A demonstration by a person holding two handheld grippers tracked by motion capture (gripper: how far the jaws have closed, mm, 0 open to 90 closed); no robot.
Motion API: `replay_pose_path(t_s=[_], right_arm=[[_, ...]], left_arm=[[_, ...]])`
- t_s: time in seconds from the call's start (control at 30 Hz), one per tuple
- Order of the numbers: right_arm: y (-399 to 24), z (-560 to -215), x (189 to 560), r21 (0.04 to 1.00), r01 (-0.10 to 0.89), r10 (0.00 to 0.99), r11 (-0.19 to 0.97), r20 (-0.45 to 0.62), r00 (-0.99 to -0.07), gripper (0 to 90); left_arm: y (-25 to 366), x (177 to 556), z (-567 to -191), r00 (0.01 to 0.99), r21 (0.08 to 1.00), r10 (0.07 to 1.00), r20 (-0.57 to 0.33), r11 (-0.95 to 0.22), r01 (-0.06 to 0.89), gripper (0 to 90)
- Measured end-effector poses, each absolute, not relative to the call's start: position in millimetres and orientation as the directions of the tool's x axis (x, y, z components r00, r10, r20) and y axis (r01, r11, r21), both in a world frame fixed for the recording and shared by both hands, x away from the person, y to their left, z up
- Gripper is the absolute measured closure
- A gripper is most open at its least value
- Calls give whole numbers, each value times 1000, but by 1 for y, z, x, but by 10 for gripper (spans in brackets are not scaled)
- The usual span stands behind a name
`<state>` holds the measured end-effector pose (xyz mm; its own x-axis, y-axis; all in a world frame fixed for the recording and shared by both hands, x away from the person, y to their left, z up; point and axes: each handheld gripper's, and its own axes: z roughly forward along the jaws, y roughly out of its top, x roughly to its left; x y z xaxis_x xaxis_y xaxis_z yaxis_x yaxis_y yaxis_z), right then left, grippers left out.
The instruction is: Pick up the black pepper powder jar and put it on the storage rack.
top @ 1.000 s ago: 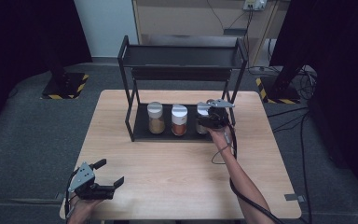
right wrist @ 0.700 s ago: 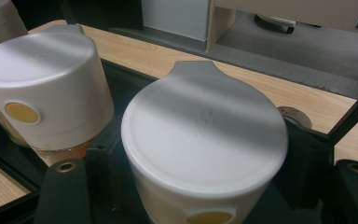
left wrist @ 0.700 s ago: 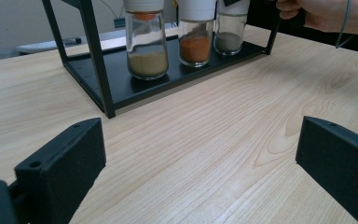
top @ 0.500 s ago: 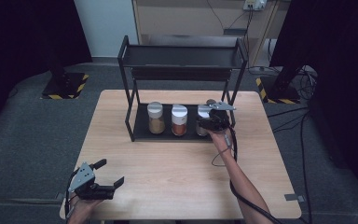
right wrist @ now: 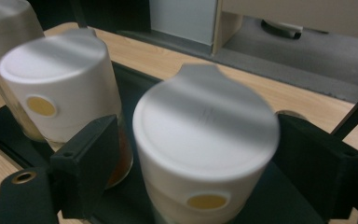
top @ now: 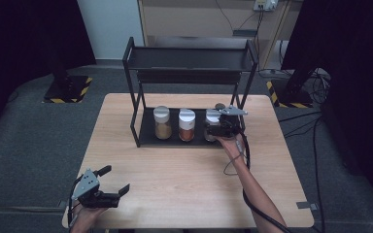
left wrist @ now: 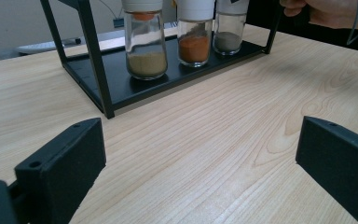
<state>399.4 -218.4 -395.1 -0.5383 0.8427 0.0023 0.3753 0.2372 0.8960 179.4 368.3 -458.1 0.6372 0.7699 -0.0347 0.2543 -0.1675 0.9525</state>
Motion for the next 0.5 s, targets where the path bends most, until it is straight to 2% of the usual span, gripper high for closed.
replay_pose_path(t_s=[0.5], right_arm=[[-226,-340,388,929,277,796,245,-29,-605,118]], left_arm=[[368,180,-458,636,953,771,-38,-164,256,7]])
